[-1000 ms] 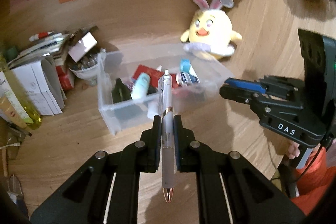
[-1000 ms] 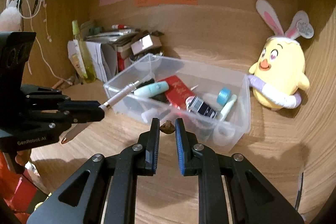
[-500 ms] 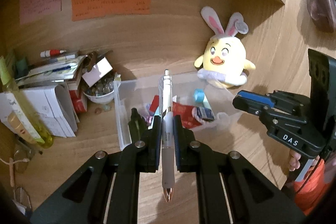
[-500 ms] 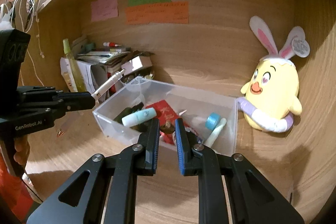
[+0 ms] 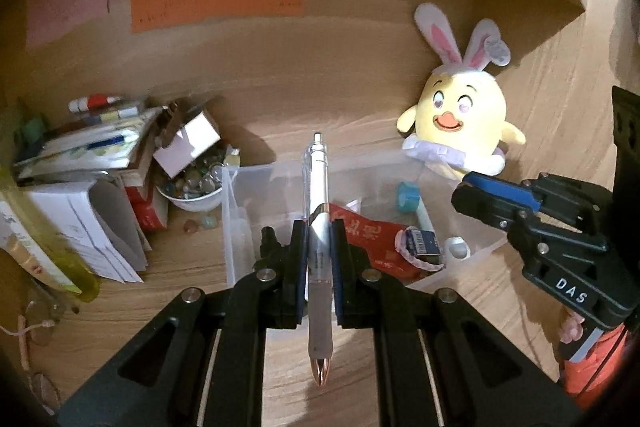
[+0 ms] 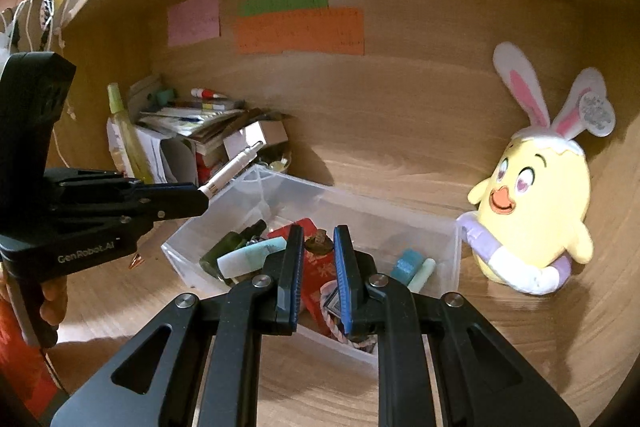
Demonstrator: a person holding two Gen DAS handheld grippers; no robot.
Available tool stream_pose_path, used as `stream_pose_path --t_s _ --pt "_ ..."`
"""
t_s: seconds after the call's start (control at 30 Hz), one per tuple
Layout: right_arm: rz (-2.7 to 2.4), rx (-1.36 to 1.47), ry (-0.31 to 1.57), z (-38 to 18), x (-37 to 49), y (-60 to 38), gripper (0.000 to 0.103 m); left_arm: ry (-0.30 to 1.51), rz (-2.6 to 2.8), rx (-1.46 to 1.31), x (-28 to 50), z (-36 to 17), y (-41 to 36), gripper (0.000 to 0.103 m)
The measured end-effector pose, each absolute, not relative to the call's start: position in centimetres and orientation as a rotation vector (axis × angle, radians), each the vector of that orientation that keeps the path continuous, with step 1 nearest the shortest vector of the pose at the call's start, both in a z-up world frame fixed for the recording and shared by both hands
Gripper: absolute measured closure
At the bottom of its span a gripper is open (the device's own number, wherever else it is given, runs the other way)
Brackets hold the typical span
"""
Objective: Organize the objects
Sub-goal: 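Carry the white pen over the clear box with the left gripper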
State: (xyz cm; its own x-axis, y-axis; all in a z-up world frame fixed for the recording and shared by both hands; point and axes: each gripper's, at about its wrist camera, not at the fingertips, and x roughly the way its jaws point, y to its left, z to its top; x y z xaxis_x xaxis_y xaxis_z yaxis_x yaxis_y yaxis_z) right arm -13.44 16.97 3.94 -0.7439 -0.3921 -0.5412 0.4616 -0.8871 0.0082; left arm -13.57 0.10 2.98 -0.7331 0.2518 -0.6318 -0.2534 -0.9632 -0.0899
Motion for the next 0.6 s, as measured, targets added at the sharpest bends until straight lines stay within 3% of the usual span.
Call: stream_pose_path --t_s 0.6 --pt "-2.483 0.971 0.17 -1.6 -18.0 15.7 0.089 -0.02 2.618 -1.142 -18.4 -1.2 0.8 0.093"
